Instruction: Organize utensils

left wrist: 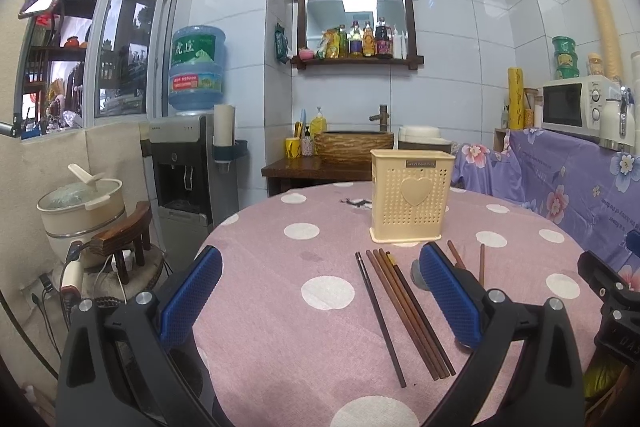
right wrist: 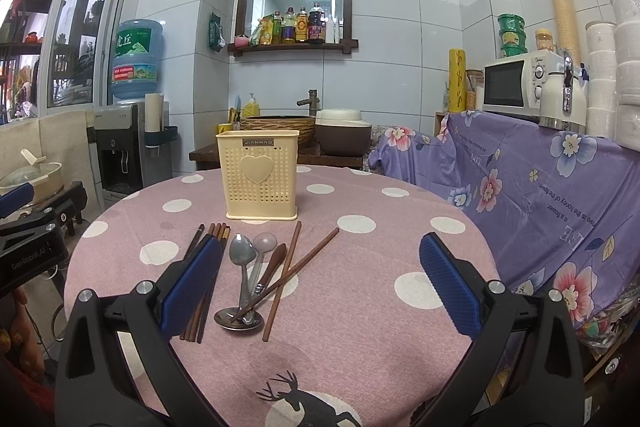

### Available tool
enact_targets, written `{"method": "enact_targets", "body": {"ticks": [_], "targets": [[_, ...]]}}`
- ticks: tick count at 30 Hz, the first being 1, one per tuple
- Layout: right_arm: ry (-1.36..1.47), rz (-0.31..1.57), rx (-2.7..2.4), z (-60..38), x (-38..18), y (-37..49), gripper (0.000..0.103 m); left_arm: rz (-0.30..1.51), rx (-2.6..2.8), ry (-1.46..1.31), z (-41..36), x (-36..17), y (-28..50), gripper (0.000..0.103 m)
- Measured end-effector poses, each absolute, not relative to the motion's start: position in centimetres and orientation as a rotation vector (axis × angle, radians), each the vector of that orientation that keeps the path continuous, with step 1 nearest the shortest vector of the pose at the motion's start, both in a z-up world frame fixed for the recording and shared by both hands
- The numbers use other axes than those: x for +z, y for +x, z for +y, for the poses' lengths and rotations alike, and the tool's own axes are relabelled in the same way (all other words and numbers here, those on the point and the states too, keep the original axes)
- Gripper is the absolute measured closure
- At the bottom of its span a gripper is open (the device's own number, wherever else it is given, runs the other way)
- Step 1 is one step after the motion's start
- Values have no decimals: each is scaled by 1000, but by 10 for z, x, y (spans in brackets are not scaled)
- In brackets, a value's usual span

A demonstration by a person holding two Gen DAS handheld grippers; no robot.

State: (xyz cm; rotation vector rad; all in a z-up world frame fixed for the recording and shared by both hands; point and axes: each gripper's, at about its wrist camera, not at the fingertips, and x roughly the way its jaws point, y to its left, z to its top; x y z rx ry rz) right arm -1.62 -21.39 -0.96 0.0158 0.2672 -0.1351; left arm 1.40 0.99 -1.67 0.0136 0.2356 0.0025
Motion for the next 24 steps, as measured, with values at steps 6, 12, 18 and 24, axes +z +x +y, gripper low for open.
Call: {"method": "enact_targets", "body": {"ticks": [6, 12, 18, 24], "targets": [[57, 410, -146, -229, -23, 15, 5, 412, -30, 25, 11, -22, 56, 5], [74, 516, -154, -245, -32, 44, 5, 542, -89, 16, 14, -24, 99, 5], [135, 646, -208, -269, -41, 82, 5, 709, -96, 48, 14, -37, 153, 5], [170, 704, -184, -277, -42, 110, 12, 758, -149, 78, 3, -41, 183, 5]]}}
